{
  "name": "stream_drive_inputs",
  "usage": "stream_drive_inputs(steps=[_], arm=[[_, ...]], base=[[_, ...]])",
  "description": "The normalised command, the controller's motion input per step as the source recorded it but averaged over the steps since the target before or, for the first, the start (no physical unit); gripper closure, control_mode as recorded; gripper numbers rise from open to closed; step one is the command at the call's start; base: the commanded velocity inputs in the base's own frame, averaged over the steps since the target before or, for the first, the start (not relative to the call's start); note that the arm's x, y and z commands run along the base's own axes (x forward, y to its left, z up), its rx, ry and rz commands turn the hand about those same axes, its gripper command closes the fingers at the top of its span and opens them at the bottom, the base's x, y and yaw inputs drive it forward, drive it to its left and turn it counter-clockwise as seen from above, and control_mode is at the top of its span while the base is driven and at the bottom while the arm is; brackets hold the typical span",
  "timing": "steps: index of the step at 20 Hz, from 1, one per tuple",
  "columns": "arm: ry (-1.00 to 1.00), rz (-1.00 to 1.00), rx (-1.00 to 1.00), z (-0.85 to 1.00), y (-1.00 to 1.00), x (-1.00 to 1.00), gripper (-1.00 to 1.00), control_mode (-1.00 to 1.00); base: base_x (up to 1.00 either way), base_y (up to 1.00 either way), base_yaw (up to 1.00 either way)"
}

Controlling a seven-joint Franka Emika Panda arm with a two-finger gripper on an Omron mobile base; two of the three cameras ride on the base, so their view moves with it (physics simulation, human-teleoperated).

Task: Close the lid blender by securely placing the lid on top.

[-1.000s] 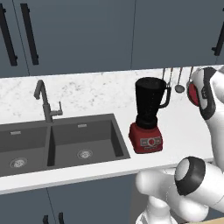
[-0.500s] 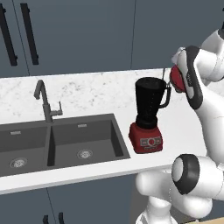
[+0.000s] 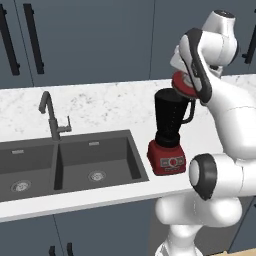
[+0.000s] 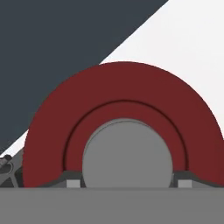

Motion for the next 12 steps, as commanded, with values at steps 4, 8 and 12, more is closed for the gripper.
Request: stream_drive_inputs(steps=[4,8,12], arm=[[-0.02,0.04,-0.04,-0.04,0.41,0.05,1.0,-1.0],[0.0,0.0,-0.05,-0.15,0.28,0.15,1.0,-1.0],[0.0,0.0,-0.07,-0.08,0.21,0.39,1.0,-1.0]], base=[[0.0,0.0,0.0],[0.0,0.0,0.0],[0.0,0.0,0.0]])
